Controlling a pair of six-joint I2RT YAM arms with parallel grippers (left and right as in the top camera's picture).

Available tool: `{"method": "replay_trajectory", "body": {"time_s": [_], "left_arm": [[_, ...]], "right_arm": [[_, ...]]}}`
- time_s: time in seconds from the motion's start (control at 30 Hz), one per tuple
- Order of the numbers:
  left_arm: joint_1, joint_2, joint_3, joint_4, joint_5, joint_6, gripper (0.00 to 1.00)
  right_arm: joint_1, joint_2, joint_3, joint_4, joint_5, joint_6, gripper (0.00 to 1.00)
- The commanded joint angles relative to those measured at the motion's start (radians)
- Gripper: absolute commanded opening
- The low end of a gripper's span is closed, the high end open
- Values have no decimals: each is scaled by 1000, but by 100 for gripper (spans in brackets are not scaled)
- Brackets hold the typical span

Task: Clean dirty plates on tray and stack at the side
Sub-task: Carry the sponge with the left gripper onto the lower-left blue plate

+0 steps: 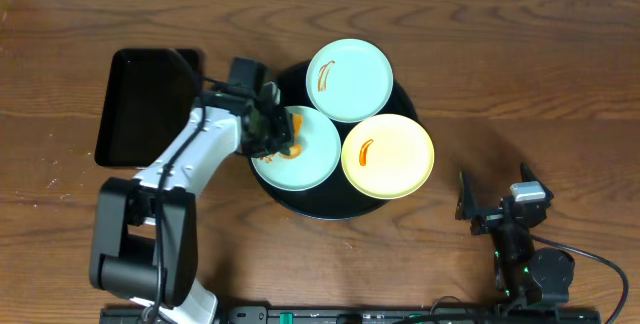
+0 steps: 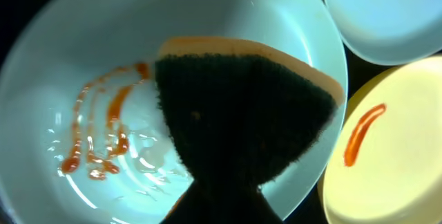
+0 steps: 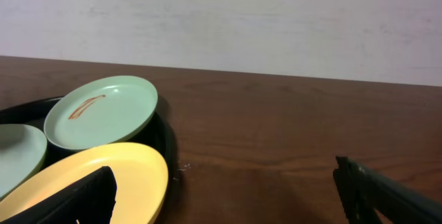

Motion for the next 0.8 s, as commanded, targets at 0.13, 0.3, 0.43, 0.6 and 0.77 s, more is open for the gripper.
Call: {"method": "replay_trajectory", "body": {"time_s": [0.13,0.3,0.43,0.6,0.77], "left_arm": [[-53,-3,-8,0,-85,-1,36],[-52,-8,-2,-1,-88,16,41],[-52,-31,20,-13,-88,45,41],[-53,-58,25,-18,-89,118,53],[-53,-53,22,-49,-110,123,54]], "right_arm": [[8,-5,-2,-4,2,-8,99],[8,-5,-2,-4,2,-8,99],[8,-5,-2,-4,2,-8,99],[8,-5,-2,-4,2,-8,99],[8,-5,-2,-4,2,-8,99]]}}
